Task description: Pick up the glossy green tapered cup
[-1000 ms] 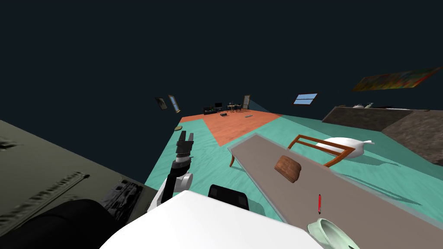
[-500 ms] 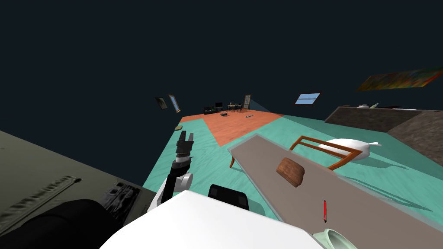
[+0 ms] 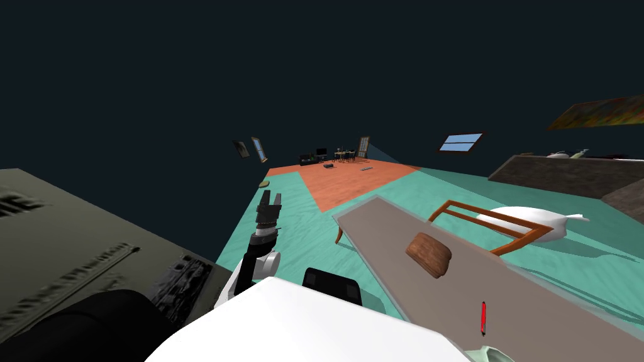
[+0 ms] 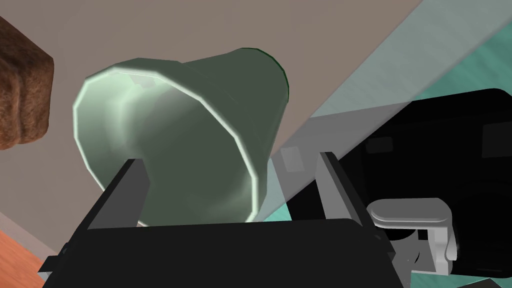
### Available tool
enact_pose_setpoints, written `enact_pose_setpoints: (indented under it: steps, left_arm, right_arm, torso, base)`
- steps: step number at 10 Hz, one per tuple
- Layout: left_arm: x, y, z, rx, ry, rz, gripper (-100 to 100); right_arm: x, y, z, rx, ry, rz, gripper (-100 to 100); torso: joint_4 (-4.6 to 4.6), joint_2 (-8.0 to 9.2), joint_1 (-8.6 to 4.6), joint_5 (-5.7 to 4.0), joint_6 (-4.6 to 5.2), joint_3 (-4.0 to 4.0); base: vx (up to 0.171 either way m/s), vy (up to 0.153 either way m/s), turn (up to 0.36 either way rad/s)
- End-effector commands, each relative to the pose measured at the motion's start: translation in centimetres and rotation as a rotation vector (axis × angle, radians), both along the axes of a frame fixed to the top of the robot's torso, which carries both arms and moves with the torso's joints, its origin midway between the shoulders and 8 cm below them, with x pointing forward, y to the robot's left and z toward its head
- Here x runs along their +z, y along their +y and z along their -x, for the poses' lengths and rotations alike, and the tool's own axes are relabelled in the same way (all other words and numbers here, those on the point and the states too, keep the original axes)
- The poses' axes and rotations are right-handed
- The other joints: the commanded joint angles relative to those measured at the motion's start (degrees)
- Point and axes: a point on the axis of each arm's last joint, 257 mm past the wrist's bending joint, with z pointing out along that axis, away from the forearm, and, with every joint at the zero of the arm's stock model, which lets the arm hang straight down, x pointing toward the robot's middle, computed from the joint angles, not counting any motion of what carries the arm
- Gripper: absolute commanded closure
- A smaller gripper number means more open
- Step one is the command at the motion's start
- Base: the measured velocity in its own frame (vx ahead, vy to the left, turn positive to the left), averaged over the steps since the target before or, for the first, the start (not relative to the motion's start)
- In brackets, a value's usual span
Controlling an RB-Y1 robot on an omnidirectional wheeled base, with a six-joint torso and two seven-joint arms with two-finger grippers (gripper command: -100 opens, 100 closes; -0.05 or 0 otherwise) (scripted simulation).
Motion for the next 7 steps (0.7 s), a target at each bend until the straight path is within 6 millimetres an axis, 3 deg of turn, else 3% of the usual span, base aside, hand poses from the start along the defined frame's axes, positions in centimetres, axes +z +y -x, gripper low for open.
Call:
enact_pose_setpoints:
  steps: [1, 2, 3, 7]
  left_arm:
    - [0.00, 0.00, 0.00, 0.000, 0.000, 0.000, 0]
    - [0.00, 0.00, 0.00, 0.000, 0.000, 0.000, 0]
    - [0.00, 0.00, 0.00, 0.000, 0.000, 0.000, 0]
    - [0.00, 0.00, 0.00, 0.000, 0.000, 0.000, 0]
  right_arm:
    - [-0.80, 0.08, 0.47, -0.018, 0.001, 0.001, -100]
    - [-0.47, 0.06, 0.26, -0.009, 0.000, 0.002, -100]
    - [-0.52, 0.06, 0.28, -0.010, 0.000, 0.002, 100]
    - [-0.53, 0.07, 0.34, -0.010, 0.002, 0.002, 100]
  torso:
    - [0.00, 0.00, 0.00, 0.00, 0.00, 0.00]
    - [0.00, 0.01, 0.01, 0.00, -0.01, 0.01]
    - [0.00, -0.03, 0.05, 0.02, 0.02, -0.01]
    - [0.00, -0.08, 0.10, 0.04, 0.02, -0.04]
  base:
    - [-0.029, -0.018, 0.116]
    - [-0.013, -0.009, 0.025]
    - [0.000, 0.000, 0.000]
    - [0.000, 0.000, 0.003]
